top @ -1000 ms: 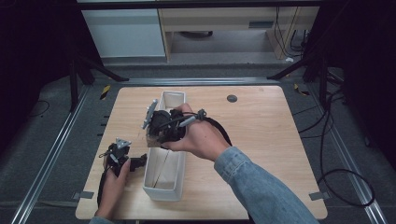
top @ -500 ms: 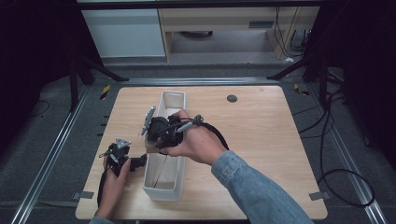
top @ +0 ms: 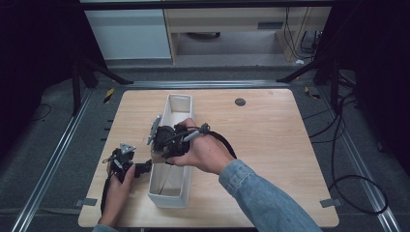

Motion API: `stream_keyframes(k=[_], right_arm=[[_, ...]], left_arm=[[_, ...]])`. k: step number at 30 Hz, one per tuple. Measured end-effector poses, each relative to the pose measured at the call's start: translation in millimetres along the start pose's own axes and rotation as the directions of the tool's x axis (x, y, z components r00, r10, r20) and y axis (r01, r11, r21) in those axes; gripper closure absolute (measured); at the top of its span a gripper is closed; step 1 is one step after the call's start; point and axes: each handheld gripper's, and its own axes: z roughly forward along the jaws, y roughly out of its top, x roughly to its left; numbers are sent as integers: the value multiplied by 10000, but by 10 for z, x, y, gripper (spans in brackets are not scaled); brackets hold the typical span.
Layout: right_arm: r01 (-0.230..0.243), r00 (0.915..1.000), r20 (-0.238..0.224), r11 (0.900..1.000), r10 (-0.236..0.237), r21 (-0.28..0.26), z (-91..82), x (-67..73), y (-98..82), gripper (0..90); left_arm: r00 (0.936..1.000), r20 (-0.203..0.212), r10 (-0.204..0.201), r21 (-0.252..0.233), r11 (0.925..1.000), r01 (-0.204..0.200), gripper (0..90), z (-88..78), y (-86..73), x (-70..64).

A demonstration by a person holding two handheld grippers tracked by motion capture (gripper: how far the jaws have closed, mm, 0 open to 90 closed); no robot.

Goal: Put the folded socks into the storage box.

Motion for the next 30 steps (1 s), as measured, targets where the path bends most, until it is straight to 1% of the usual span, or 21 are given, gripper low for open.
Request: stream_keyframes(k=[5,9,17,24,27,30], right_arm=[[-43,10000,-57,10000,43,-14,7,22,1,463],[20,9999,-127,10000,-19,39,23,45,-8,463],[0,9996,-268,10000,1,37,62,96,-56,463],[15,9995,-305,10000,-15,-9,78,133,-83,462],[-66,9994,-336,10000,66,1,88,152,-98,462],[-23,9994,-359,10000,24,6,91,159,-105,462]], left_arm=[[10000,2,-6,-7,10000,6,0,1,0,0],[10000,-4,-14,2,10000,14,0,0,1,-1],[10000,-6,-11,-10,10000,11,0,2,1,-1],[10000,-6,-10,-4,10000,10,0,2,2,-1],[10000,-4,-15,-10,10000,15,0,4,2,-2],[10000,-2,-13,-7,10000,13,0,4,3,-2]])
